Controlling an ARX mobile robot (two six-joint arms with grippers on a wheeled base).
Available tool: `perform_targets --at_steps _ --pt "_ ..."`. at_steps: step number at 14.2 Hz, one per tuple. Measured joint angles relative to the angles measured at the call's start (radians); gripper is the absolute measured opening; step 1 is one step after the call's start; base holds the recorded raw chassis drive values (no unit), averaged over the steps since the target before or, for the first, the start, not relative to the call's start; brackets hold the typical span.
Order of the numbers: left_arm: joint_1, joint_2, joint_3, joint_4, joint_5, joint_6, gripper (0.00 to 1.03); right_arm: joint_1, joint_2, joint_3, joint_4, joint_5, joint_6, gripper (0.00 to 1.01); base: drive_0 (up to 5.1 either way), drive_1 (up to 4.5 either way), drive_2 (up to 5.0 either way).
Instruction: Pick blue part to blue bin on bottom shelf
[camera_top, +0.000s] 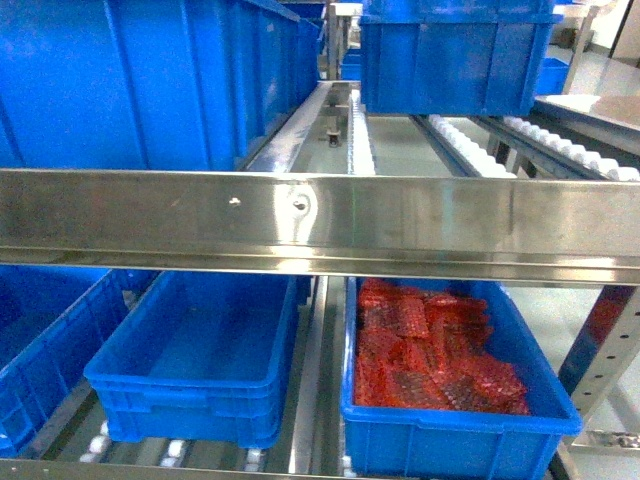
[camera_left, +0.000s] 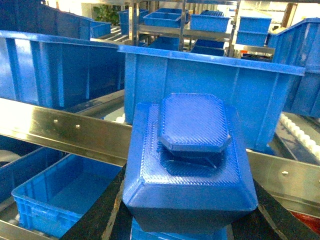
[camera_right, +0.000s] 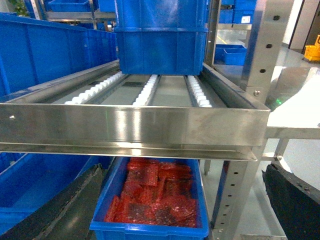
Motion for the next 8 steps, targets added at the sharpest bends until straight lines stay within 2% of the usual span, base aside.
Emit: perform_targets --at_steps 8 --pt "0.0 -0.001 0.0 0.0 -0.003 0.0 0.43 0.0 0.0 0.0 0.0 -0.003 0.0 0.98 0.0 0.0 0.0"
